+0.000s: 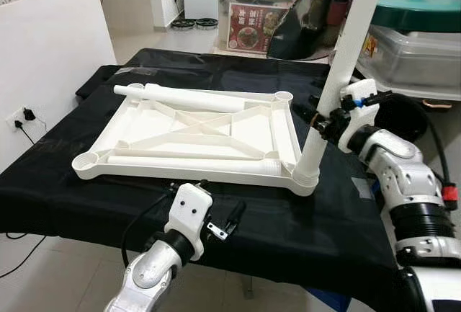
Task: Building children table
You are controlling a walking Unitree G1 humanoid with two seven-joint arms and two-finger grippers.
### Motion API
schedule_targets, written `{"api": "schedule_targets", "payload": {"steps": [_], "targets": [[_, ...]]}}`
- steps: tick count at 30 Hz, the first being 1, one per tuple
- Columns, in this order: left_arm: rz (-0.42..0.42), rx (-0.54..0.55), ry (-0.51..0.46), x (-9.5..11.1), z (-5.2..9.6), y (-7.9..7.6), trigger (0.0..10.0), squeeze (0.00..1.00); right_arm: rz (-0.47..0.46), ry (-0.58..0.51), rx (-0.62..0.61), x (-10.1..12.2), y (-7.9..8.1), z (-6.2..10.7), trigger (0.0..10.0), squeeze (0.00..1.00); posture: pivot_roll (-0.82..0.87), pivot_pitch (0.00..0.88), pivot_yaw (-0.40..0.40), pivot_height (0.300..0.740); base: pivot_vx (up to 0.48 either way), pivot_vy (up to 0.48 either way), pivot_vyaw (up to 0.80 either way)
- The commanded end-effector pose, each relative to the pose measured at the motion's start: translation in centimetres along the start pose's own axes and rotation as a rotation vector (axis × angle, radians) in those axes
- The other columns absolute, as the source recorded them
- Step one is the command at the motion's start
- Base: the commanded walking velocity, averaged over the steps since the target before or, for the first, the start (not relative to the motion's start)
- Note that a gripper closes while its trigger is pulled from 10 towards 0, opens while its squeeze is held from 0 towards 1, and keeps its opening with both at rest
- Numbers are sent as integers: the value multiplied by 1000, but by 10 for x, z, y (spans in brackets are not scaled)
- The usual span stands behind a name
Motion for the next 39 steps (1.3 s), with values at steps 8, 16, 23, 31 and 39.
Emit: {"api": "schedule_targets", "payload": {"steps": [8,16,23,31,39], "targets": [[-9,-12,8,-3,-1,-1,10000,0,46,-30,-292,12,-3,-3,0,0,120,57,-62,740,0,0,0],[-8,-10,6,-2,-1,-1,10000,0,-30,-184,-630,39,5,4,0,0,127,60,-67,740,0,0,0],[-9,-7,5,-2,-2,-1,10000,0,-126,-207,-705,35,35,0,0,0,122,65,-68,740,0,0,0],[-6,-5,1,-2,-3,-2,10000,0,-183,-169,-742,22,63,-14,0,0,124,69,-72,740,0,0,0],[-5,1,-2,0,-3,-2,10000,0,-205,-155,-825,16,73,-22,0,0,132,72,-83,740,0,0,0]]}}
Point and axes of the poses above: a point about 5 cm out from each wrist's last joint towards the gripper, its own z axis pointing back from the gripper into the wrist, its own x axis along the axis of the wrist's last joint, y = z × x, the point moved 6 cm from there along -z, pointing out of the wrist towards the gripper, and after that the axes turned 9 degrees about -z, right-handed, at the moved point
